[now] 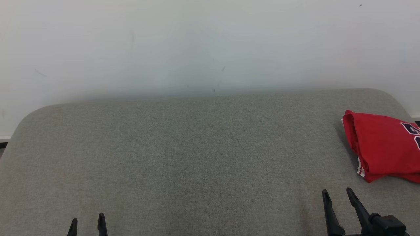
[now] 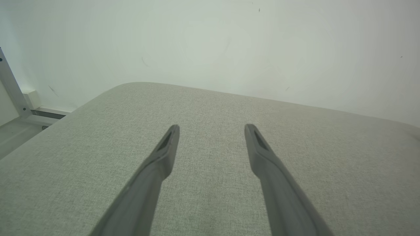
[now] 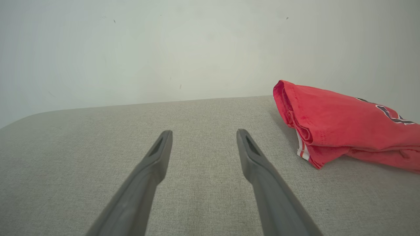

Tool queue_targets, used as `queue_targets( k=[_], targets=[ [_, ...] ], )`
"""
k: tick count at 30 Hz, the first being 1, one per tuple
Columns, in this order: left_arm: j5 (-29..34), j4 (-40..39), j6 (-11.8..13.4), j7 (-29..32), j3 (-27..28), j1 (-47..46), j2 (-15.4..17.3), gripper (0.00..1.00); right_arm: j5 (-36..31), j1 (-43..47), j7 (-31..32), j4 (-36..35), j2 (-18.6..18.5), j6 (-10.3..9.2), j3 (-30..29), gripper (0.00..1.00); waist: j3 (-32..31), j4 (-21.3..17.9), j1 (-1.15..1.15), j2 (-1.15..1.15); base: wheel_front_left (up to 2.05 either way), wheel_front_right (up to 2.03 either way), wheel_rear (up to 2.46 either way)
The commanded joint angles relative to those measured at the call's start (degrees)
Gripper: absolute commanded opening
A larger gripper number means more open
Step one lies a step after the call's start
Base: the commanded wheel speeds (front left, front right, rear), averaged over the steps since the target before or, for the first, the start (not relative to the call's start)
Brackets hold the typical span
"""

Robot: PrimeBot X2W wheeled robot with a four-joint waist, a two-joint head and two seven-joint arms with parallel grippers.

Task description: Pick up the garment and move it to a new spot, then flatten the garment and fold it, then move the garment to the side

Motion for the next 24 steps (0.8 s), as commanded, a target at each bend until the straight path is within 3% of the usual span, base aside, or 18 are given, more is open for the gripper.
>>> queue_targets(
  k=[1, 6, 7, 11, 24],
  targets=[
    [0.3, 0.1, -0.2, -0.1, 0.2, -0.4, -0.1, 1.00, 0.2, -0.4, -0.2, 0.1, -0.3, -0.16, 0.1, 1.00, 0.0, 0.0, 0.00, 0.00, 0.00, 0.00, 0.00],
    [0.0, 0.3, 0.0, -0.1, 0.2, -0.6, -0.1, 1.00, 0.3, -0.7, -0.2, -0.4, -0.4, -0.16, 0.1, 1.00, 0.1, 0.2, 0.00, 0.00, 0.00, 0.00, 0.00],
    [-0.1, 0.3, 0.0, 0.0, 0.1, -0.1, 0.0, 0.00, 0.1, -0.2, 0.0, -0.1, 0.0, 0.00, 0.1, 0.00, 0.1, 0.2, 0.00, 0.00, 0.00, 0.00, 0.00],
    [-1.1, 2.2, 0.0, 0.6, 0.2, 0.2, -0.2, 0.00, 1.1, 0.7, 0.7, 1.4, 0.6, 0.00, 0.1, 0.00, 0.1, 0.2, 0.00, 0.00, 0.00, 0.00, 0.00],
    [-14.9, 2.6, -0.2, 4.3, 0.3, -2.3, -0.2, 0.00, 14.7, -0.9, 4.3, 0.8, 1.6, -0.01, -1.6, 0.00, 0.4, 0.4, 0.00, 0.00, 0.00, 0.00, 0.00]
  ],
)
